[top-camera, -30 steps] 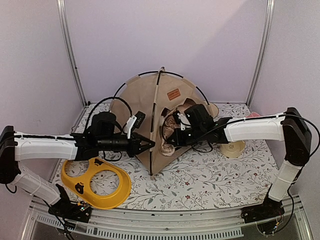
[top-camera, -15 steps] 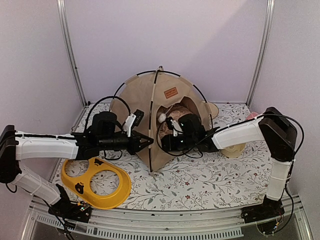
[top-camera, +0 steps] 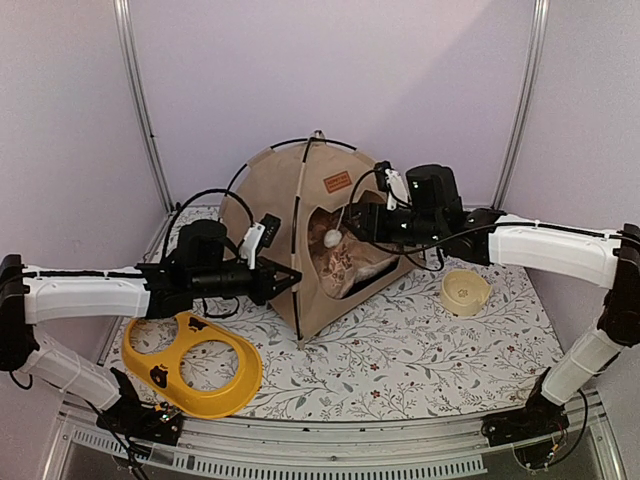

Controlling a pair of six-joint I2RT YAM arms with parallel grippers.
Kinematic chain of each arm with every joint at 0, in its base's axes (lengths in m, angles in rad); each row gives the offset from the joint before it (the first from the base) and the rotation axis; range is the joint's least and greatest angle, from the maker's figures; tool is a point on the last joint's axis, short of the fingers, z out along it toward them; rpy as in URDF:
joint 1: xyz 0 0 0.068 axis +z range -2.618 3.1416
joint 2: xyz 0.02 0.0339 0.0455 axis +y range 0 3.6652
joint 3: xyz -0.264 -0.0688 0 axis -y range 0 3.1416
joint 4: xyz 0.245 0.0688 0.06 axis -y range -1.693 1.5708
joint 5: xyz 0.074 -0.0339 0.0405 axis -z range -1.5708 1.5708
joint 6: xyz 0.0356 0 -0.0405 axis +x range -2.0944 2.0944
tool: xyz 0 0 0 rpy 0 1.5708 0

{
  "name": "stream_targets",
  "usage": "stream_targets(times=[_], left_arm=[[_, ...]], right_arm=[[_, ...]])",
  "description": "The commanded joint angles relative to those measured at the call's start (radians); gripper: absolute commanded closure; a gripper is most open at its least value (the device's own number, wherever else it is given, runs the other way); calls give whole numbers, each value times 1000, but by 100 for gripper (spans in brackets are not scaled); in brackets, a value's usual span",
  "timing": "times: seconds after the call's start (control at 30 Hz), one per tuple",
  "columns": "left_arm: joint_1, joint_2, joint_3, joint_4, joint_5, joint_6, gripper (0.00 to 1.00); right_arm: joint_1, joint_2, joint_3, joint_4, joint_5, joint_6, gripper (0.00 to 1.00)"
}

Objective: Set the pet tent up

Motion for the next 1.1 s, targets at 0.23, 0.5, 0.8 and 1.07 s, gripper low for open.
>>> stream_targets(times=[0.23,0.5,0.8,1.07], left_arm=[[28,-58,-25,-5,11,32,100],[120,-183,-78,-56,-156,-24,100],[291,-118,-31,-144,-265,-110,100],[343,-78,-6,-151,-215,-110,100]], right_arm=[[-99,505,216,-110,124,-82,51],[-68,589,243,-100,68,-82,56],[-114,875,779,-183,-100,-125,56],[-93,636,636,-111,-193,-153,51]])
